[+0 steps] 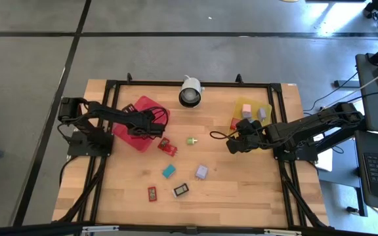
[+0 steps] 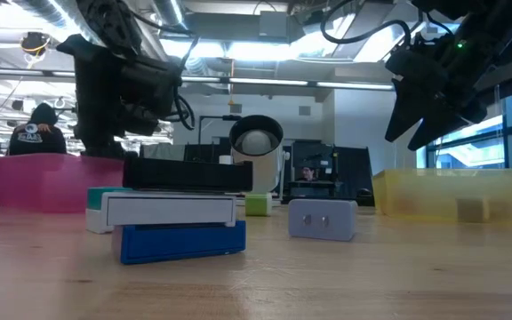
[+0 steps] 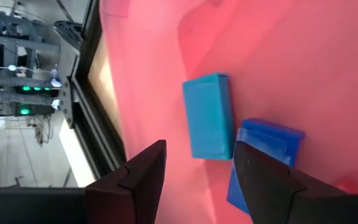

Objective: Pick & Place Office items
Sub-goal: Put the bottom red digital timer into the pink bin

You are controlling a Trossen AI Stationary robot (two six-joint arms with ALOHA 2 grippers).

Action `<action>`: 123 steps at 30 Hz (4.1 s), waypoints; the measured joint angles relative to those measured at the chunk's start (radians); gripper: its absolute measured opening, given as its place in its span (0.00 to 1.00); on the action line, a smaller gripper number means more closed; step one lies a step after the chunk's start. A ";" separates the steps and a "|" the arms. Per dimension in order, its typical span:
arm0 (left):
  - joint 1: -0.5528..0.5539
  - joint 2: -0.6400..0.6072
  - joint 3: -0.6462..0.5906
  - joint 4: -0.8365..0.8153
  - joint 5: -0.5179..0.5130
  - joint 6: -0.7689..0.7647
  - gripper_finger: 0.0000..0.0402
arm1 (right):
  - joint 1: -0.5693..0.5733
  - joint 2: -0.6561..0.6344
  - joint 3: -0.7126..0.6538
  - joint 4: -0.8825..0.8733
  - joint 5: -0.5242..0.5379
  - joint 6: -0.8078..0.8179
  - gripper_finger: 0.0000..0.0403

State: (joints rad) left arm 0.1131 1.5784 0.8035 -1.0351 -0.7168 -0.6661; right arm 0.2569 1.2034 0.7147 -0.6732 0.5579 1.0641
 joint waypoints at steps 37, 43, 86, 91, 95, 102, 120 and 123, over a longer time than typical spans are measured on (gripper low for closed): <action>-0.457 0.000 0.345 0.150 0.061 0.002 0.38 | 0.000 0.000 0.000 0.000 0.000 0.000 0.79; -0.529 0.000 0.345 0.202 0.093 0.017 0.38 | 0.000 0.000 0.000 0.000 0.000 0.000 0.79; -0.798 0.098 0.345 0.423 0.608 0.284 0.38 | 0.000 0.000 0.000 0.000 0.000 0.000 0.79; -0.801 0.113 0.344 0.438 0.607 0.271 0.38 | 0.000 0.000 0.000 0.000 0.000 0.000 0.79; -0.801 0.115 0.344 0.438 0.607 0.214 0.38 | 0.000 0.000 0.000 0.000 0.000 0.000 0.79; -0.779 0.115 0.344 0.437 0.597 0.052 0.38 | 0.000 0.000 0.000 0.000 0.000 0.000 0.79; -0.691 0.115 0.344 0.419 0.545 -0.914 0.38 | 0.000 0.000 0.000 0.000 0.000 0.000 0.79; -0.707 0.115 0.344 0.371 0.575 -1.051 0.38 | 0.000 0.000 0.000 0.000 0.000 0.000 0.79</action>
State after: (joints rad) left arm -0.5943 1.6932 1.1477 -0.6643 -0.1418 -1.7167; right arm 0.2569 1.2030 0.7147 -0.6727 0.5575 1.0638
